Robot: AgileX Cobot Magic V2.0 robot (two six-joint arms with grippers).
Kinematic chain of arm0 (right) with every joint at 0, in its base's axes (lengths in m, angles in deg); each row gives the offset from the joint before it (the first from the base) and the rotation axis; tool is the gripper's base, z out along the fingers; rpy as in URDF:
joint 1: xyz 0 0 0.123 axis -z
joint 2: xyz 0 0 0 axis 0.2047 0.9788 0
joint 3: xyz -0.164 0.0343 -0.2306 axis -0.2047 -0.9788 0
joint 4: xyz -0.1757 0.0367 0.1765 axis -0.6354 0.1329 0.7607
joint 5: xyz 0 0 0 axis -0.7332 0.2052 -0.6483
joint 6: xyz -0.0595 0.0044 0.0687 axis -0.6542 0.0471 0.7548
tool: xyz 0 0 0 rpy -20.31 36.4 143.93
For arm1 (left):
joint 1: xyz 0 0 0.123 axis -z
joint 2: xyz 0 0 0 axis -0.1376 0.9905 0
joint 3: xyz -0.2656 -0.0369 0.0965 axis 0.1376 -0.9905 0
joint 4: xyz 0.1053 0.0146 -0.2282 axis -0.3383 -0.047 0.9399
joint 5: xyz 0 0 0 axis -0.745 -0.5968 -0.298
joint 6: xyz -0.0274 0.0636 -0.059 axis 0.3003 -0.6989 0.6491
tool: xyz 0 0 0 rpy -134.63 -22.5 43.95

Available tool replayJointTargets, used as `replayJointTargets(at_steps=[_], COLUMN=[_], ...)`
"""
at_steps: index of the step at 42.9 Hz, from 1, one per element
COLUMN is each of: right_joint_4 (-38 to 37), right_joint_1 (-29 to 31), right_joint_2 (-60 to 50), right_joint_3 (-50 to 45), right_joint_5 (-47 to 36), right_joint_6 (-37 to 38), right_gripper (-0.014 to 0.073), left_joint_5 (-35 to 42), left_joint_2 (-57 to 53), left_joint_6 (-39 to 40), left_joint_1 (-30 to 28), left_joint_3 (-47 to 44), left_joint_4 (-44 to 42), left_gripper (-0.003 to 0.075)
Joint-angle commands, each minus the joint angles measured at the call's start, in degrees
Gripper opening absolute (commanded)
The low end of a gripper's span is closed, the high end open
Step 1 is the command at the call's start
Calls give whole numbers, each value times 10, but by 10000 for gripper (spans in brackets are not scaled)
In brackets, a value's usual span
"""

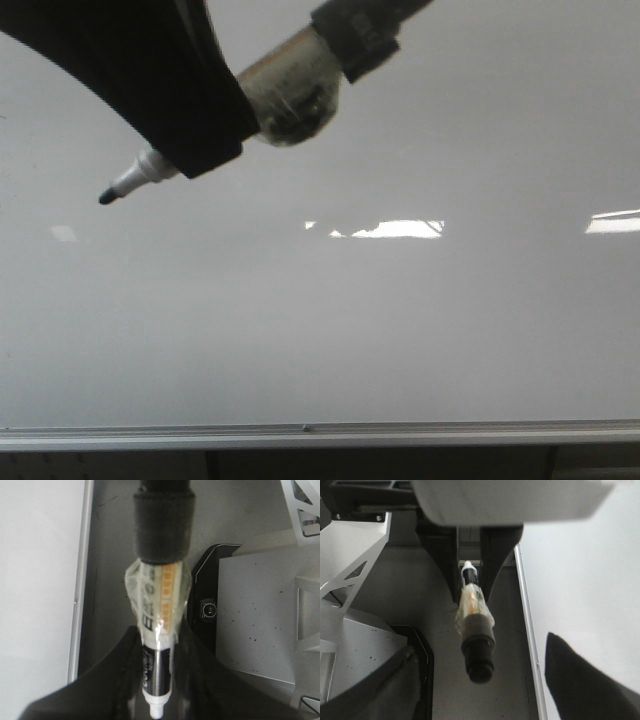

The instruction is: Write number 2 on whiteboard

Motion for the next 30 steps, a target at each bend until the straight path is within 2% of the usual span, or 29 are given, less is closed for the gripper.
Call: replayJointTargets(at_steps=[1, 6, 30], right_joint_4=[14, 6, 10], right_joint_1=[-19, -29, -32], right_joint_2=[-1, 14, 50], right_joint_3=[19, 19, 19], right_joint_5=[-18, -17, -31], right_joint_6=[-8, -7, -6], right_gripper=[500, 450, 432], left_joint_5=[18, 18, 72], left_joint_2=[-9, -8, -8], left_joint_6=[1, 2, 10], left_joint_1=[15, 20, 20], left_joint_3=[19, 19, 19], left_joint_4=[14, 14, 24], left_gripper=[132, 132, 132])
